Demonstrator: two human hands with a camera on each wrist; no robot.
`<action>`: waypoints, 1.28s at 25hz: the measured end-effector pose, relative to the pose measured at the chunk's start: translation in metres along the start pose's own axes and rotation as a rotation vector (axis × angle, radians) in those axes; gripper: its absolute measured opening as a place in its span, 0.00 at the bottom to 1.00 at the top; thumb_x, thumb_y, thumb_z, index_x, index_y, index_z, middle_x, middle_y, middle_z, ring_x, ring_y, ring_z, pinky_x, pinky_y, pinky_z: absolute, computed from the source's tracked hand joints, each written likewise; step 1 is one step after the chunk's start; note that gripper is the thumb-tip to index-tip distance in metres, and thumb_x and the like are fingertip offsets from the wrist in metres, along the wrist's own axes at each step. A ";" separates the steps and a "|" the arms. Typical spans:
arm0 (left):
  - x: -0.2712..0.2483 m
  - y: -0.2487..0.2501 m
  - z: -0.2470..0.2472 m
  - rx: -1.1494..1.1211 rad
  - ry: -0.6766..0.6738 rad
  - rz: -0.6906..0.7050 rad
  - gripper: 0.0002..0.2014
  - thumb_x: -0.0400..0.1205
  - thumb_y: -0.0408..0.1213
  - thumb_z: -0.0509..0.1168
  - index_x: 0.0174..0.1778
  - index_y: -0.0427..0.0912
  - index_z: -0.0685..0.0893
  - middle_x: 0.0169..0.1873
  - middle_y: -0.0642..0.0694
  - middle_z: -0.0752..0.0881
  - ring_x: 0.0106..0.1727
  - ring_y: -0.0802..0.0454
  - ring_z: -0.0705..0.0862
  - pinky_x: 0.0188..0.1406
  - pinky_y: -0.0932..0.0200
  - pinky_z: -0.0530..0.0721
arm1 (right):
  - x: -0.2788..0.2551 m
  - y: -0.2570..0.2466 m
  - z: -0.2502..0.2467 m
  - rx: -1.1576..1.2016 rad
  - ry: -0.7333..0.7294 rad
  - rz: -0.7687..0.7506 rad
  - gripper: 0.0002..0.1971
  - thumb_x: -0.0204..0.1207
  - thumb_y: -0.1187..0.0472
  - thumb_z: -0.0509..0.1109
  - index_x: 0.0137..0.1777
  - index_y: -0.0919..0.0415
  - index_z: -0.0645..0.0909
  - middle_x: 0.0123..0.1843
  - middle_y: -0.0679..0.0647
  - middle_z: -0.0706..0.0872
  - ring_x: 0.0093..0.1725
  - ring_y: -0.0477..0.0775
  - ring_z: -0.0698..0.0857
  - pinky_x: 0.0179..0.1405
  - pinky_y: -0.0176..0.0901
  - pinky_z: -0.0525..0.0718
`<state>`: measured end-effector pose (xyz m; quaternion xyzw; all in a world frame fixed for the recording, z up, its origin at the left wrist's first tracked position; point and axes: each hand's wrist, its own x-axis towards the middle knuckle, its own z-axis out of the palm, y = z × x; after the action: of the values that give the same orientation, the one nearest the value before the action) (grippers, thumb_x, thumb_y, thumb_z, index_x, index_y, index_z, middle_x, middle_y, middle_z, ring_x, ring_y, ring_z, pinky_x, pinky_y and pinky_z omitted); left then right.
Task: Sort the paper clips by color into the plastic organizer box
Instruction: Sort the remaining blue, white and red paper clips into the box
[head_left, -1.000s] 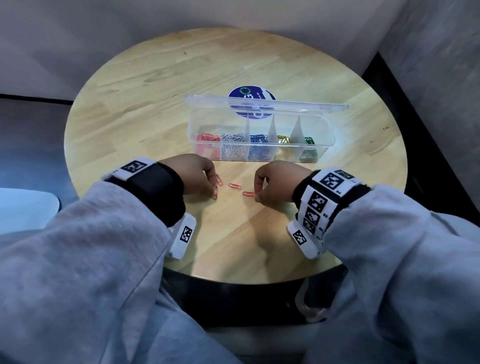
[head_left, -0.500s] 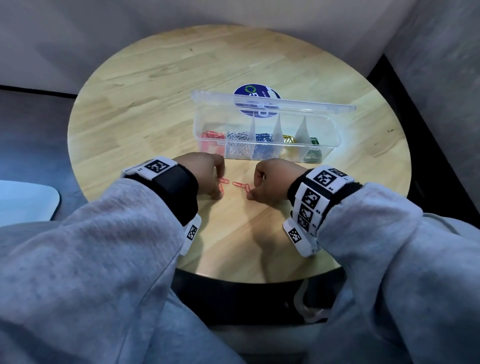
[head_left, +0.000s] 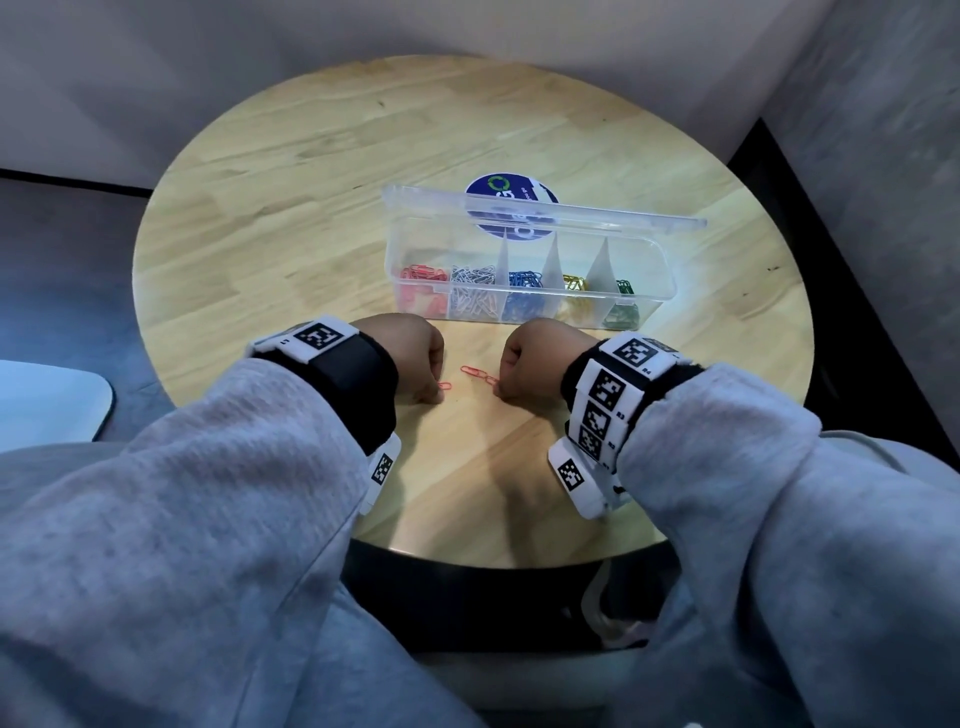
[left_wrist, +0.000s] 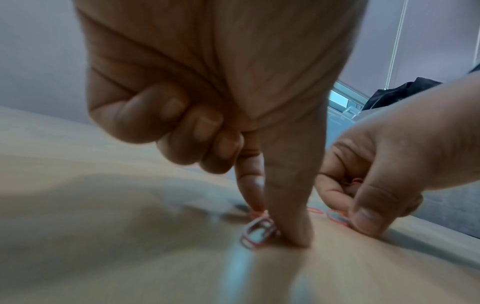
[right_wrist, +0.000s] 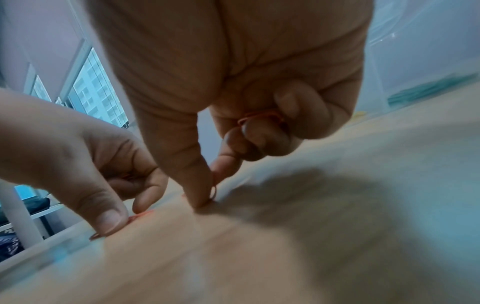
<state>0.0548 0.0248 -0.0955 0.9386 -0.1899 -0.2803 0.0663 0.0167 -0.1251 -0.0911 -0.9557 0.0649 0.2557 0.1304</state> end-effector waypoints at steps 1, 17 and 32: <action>-0.001 -0.002 -0.002 -0.005 -0.010 -0.001 0.11 0.70 0.45 0.76 0.34 0.49 0.78 0.30 0.56 0.77 0.37 0.55 0.76 0.29 0.63 0.67 | -0.002 0.001 0.000 0.018 -0.004 -0.009 0.07 0.71 0.55 0.74 0.39 0.58 0.83 0.41 0.52 0.85 0.44 0.54 0.83 0.40 0.41 0.80; -0.002 -0.003 -0.005 0.065 -0.007 0.028 0.13 0.69 0.43 0.77 0.42 0.51 0.78 0.32 0.56 0.74 0.44 0.51 0.76 0.37 0.60 0.70 | -0.001 -0.021 -0.001 -0.052 0.072 -0.099 0.07 0.75 0.57 0.71 0.52 0.54 0.83 0.46 0.47 0.78 0.45 0.49 0.78 0.40 0.39 0.75; -0.012 -0.001 -0.001 0.106 -0.038 0.034 0.08 0.72 0.44 0.72 0.34 0.48 0.79 0.34 0.52 0.81 0.42 0.49 0.79 0.37 0.62 0.72 | -0.017 -0.001 0.005 0.246 -0.018 -0.025 0.02 0.70 0.60 0.74 0.37 0.57 0.85 0.35 0.50 0.85 0.38 0.50 0.82 0.45 0.44 0.85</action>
<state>0.0460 0.0300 -0.0891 0.9320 -0.2215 -0.2864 0.0175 0.0002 -0.1216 -0.0864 -0.9309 0.0826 0.2529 0.2504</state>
